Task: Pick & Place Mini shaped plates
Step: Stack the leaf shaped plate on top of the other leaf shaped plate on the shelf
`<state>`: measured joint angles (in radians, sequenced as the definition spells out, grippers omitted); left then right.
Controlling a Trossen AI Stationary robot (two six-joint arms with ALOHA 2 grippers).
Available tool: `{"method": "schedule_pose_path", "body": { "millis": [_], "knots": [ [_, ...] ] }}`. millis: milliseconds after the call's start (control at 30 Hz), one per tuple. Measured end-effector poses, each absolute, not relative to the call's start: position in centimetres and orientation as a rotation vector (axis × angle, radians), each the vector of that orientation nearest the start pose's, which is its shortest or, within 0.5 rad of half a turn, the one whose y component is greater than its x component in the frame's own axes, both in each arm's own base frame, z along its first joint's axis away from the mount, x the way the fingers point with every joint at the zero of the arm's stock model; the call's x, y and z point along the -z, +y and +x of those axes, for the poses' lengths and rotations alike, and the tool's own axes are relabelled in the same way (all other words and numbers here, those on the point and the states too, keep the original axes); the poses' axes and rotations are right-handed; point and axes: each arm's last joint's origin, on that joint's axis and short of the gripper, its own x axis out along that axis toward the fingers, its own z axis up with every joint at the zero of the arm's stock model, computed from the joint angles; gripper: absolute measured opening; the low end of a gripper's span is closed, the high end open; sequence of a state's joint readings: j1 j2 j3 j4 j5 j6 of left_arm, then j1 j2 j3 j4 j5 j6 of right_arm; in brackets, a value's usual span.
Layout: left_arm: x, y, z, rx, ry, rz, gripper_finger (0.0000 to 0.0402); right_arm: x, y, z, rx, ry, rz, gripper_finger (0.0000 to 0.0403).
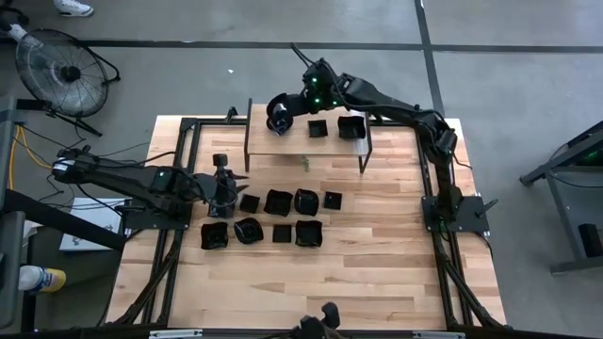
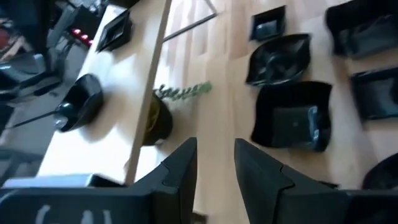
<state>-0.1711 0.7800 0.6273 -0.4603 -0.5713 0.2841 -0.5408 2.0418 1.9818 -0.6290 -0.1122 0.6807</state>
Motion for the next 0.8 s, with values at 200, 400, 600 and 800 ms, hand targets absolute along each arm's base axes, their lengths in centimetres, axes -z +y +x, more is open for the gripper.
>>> {"method": "schedule_pose_path", "body": {
  "millis": [200,400,600,800],
  "knots": [
    [-25.9,-0.9,15.7,-0.406,0.642,0.528,0.0103,-31.8,-23.1,40.1,0.664,0.511,0.888,0.0],
    [-25.9,-0.8,15.6,-0.428,0.651,0.538,0.0103,-31.2,-23.1,40.6,0.671,0.515,0.896,0.0],
    [-25.8,-0.7,15.5,-0.464,0.665,0.555,0.0103,-31.0,-23.1,40.6,0.665,0.521,0.899,0.0],
    [-25.8,-0.7,15.4,-0.464,0.668,0.556,0.0103,-31.0,-23.0,40.7,0.657,0.532,0.896,0.0]
  ]
}}
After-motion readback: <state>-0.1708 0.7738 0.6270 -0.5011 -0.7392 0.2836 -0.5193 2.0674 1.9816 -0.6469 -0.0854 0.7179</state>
